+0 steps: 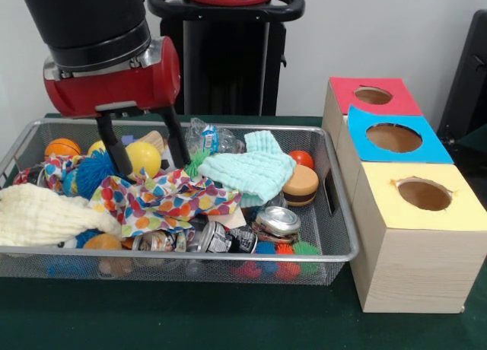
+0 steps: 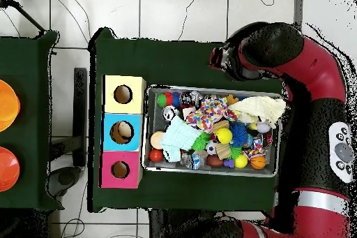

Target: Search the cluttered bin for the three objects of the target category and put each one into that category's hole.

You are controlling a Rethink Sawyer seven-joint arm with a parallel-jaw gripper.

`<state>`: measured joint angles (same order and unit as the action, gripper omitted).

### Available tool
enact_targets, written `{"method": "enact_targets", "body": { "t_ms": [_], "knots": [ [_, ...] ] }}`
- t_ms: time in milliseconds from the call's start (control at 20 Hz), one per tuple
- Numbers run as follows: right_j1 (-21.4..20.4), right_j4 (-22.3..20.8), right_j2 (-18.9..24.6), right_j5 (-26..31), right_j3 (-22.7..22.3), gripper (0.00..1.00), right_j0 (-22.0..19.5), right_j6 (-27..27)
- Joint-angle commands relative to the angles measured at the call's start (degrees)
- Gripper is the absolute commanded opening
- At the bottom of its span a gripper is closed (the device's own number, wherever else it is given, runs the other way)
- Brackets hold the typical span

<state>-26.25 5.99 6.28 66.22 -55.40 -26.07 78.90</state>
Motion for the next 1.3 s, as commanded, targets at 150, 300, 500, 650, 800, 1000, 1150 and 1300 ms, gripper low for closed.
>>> {"method": "enact_targets", "body": {
  "t_ms": [150,300,500,650,800,1000,1150,1300],
  "knots": [
    [1.2,-3.5,6.5,-2.5,-7.1,1.0,-2.3,-10.3],
    [1.0,-3.5,6.7,-2.4,-7.4,1.0,-2.5,-10.3],
    [0.9,-3.6,7.0,-2.6,-7.9,1.0,-2.7,-10.3],
    [1.0,-3.7,7.3,-2.8,-7.8,1.0,-3.0,-10.2],
    [1.3,-4.0,7.6,-2.4,-7.3,1.0,-3.1,-10.2],
    [1.3,-4.2,7.8,-2.4,-7.4,1.0,-3.2,-10.2],
    [1.1,-4.3,7.9,-2.7,-7.8,1.0,-3.2,-10.0],
    [0.8,-4.2,8.0,-3.5,-8.7,1.0,-3.3,-9.5]
  ]
}}
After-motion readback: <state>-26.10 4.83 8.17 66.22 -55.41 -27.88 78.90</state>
